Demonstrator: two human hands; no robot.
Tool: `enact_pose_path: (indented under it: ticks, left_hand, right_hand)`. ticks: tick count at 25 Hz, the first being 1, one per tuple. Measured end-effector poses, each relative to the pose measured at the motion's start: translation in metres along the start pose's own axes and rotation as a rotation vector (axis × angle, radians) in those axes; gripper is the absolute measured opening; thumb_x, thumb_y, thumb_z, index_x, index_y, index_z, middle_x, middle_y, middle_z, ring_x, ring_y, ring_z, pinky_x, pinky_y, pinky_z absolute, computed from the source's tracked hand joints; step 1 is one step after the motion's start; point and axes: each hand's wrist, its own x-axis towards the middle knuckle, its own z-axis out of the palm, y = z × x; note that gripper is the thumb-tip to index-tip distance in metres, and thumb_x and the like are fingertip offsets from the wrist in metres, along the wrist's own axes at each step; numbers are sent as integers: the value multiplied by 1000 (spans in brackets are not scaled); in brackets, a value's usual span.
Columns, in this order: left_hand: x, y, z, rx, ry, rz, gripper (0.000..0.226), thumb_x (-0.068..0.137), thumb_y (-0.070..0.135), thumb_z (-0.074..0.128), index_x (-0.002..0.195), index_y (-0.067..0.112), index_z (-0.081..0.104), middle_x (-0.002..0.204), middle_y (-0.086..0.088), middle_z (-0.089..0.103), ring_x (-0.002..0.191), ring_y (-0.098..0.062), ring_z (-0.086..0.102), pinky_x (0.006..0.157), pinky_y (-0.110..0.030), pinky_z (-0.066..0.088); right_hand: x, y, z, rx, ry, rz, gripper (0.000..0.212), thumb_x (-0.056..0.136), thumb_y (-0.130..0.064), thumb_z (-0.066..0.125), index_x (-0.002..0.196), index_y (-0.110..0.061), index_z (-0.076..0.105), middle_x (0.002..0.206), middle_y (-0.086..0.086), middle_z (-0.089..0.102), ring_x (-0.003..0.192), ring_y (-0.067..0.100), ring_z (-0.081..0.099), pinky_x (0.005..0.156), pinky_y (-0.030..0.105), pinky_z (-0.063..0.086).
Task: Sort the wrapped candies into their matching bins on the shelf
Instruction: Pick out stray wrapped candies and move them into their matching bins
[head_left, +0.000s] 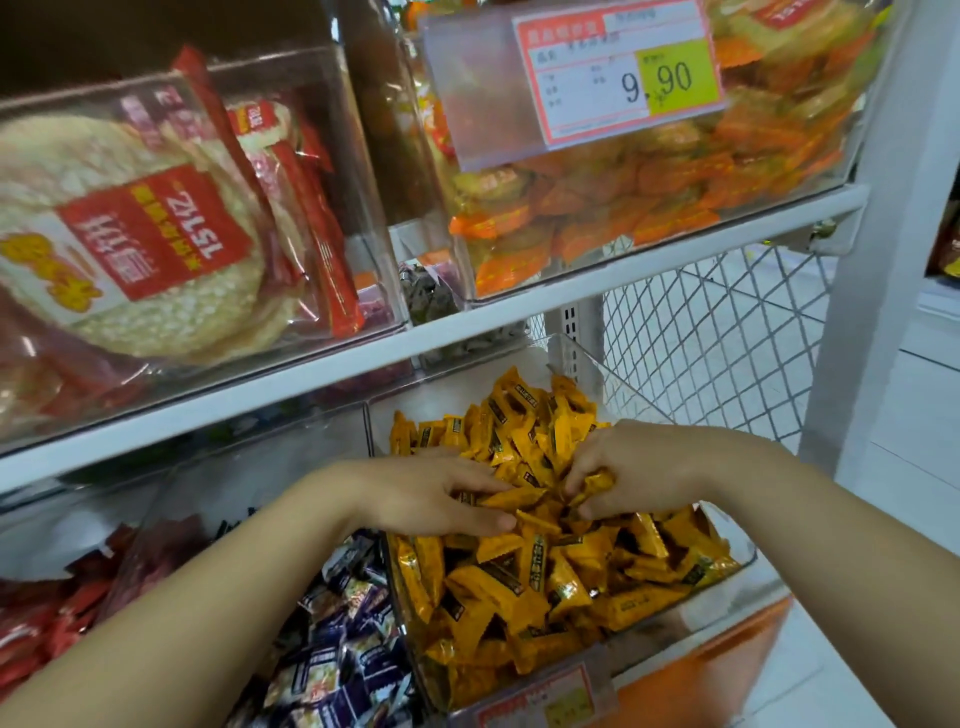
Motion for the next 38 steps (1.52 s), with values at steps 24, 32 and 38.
enact_pose_path:
  ticks: [24, 32, 38]
  left_hand:
    - [17, -24, 7, 334, 147, -184, 49, 90, 65, 28, 137, 54, 27, 153, 16, 18, 144, -17, 0, 112, -57, -9]
    - [5, -23, -4, 165, 467, 41, 55, 86, 53, 55, 137, 44, 37, 143, 13, 36, 132, -10, 31, 112, -41, 24]
    - [39, -22, 2, 356, 267, -84, 37, 95, 43, 40, 132, 48, 42, 144, 14, 34, 138, -14, 21, 111, -61, 5]
  right_hand:
    - [51, 9, -5, -231, 45, 119, 42, 96, -37, 43, 129, -12, 49, 130, 8, 51, 126, 28, 39, 107, 37, 28]
    - [17, -16, -22, 246, 193, -130, 31, 97, -24, 47, 126, -24, 57, 129, -7, 56, 115, 10, 53, 102, 29, 40]
    - [42, -26, -11, 91, -138, -102, 39, 100, -15, 33, 135, -22, 48, 149, 1, 34, 135, 19, 33, 111, 32, 28]
